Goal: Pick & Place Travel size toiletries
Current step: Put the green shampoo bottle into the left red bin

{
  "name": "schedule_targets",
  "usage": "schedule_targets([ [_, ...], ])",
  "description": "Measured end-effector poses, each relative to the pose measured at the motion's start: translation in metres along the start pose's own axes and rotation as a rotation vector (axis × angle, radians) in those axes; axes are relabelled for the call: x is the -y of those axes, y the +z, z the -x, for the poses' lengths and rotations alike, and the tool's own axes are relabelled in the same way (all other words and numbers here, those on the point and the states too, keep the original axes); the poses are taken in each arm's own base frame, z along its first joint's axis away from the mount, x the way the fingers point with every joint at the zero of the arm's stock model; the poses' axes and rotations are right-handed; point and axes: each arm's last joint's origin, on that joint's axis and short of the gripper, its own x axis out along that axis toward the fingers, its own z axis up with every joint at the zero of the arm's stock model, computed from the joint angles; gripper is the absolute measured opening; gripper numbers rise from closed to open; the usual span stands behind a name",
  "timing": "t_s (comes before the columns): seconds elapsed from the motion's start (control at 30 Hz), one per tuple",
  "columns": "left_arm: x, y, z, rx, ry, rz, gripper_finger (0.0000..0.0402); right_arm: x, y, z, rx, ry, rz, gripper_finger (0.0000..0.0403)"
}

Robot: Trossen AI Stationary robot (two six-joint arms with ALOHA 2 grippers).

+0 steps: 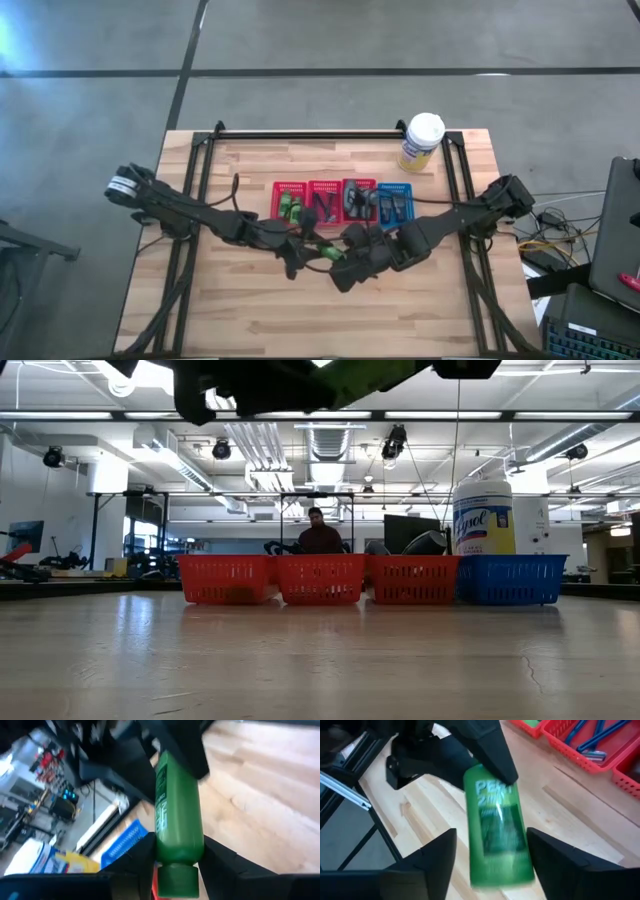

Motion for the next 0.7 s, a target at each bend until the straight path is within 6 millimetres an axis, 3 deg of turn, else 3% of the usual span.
schedule_targets([
  [0.27, 0.001, -0.014, 0.018, -0.178, 0.051, 0.181, 0.0117, 0.006, 0.002, 0.016, 0.068, -0.043, -0.025, 0.0296],
  [0.47, 0.004, -0.033, 0.046, -0.322, 0.204, 0.459, 0.012, 0.02, -0.002, 0.043, 0.197, -0.153, -0.078, 0.0332],
  [0.57, 0.007, -0.045, 0.064, -0.364, 0.307, 0.703, 0.012, 0.028, -0.005, 0.051, 0.242, -0.21, -0.125, 0.0343],
  [0.7, 0.011, -0.064, 0.086, -0.357, 0.477, 1.255, 0.0117, 0.036, -0.006, 0.057, 0.262, -0.272, -0.16, 0.0351],
])
